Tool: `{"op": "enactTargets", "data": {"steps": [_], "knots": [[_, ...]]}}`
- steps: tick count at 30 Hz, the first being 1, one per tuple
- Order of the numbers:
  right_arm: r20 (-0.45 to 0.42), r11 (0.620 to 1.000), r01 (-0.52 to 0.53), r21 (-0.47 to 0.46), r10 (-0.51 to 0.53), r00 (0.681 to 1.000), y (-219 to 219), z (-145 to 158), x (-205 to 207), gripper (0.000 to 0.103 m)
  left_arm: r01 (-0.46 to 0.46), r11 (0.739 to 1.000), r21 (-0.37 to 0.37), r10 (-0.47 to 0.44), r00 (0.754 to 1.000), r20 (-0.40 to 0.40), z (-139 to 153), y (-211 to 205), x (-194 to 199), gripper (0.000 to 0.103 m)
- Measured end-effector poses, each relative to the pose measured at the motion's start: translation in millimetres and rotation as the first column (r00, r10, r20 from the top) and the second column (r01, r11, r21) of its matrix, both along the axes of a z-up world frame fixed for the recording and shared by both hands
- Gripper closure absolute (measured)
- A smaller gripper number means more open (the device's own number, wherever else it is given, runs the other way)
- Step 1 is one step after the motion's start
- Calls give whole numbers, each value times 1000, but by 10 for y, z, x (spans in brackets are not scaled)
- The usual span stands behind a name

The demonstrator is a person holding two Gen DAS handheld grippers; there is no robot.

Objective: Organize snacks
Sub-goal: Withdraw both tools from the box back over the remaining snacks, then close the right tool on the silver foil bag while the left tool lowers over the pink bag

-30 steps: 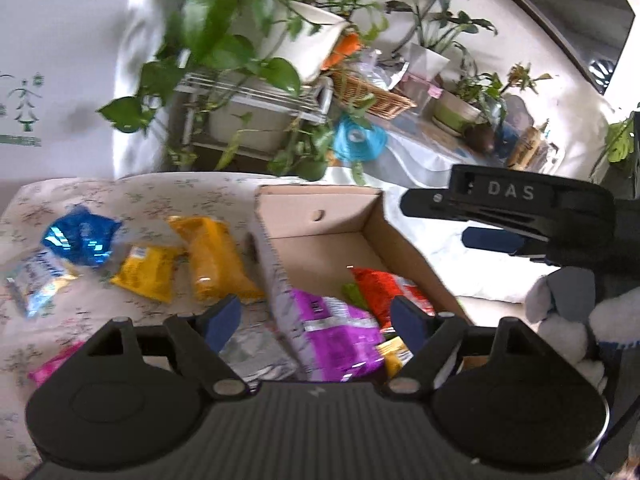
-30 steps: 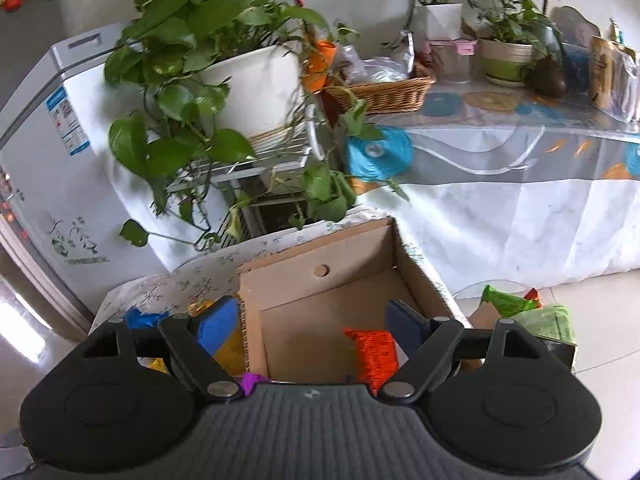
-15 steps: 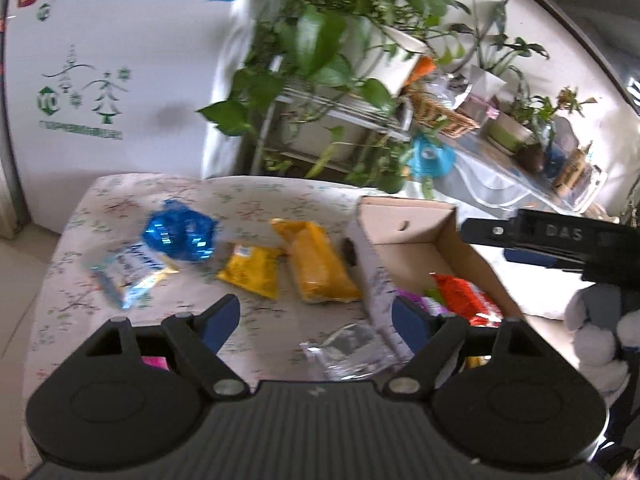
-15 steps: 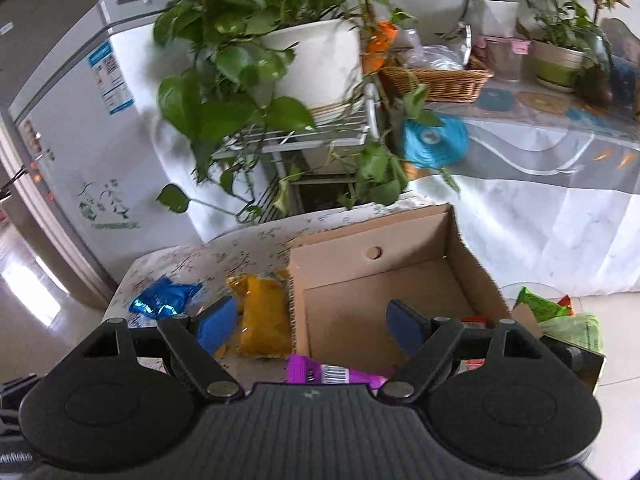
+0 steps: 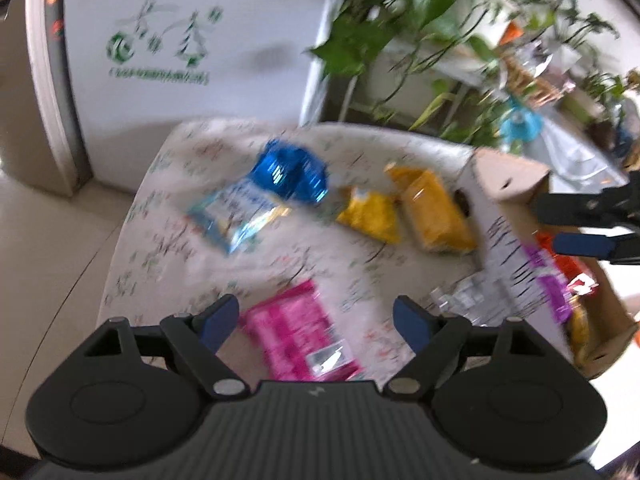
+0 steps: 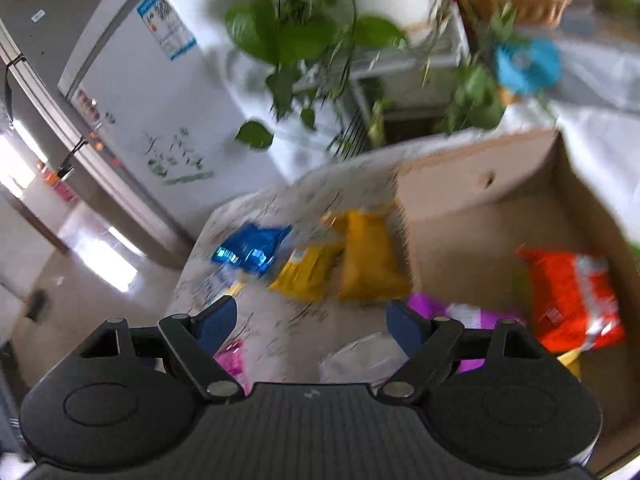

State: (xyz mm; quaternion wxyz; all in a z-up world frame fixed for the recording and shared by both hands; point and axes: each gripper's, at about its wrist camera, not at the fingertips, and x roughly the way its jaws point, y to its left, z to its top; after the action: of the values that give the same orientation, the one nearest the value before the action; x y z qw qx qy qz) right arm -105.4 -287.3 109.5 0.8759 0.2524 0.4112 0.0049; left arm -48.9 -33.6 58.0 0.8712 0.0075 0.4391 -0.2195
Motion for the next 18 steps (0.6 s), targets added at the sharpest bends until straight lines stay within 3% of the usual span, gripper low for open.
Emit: {"op": "enactTargets", "data": {"steps": [4,18], "knots": [[-77,999,-1,46,4,997,88,-189,73,16,-12,1000,18,13,999,-40,-216,26,17,19],[-194,988,147,-48,-154,969,259,-498,187,16,24,999,36,-25,999,21,-461,-141,83,16]]}}
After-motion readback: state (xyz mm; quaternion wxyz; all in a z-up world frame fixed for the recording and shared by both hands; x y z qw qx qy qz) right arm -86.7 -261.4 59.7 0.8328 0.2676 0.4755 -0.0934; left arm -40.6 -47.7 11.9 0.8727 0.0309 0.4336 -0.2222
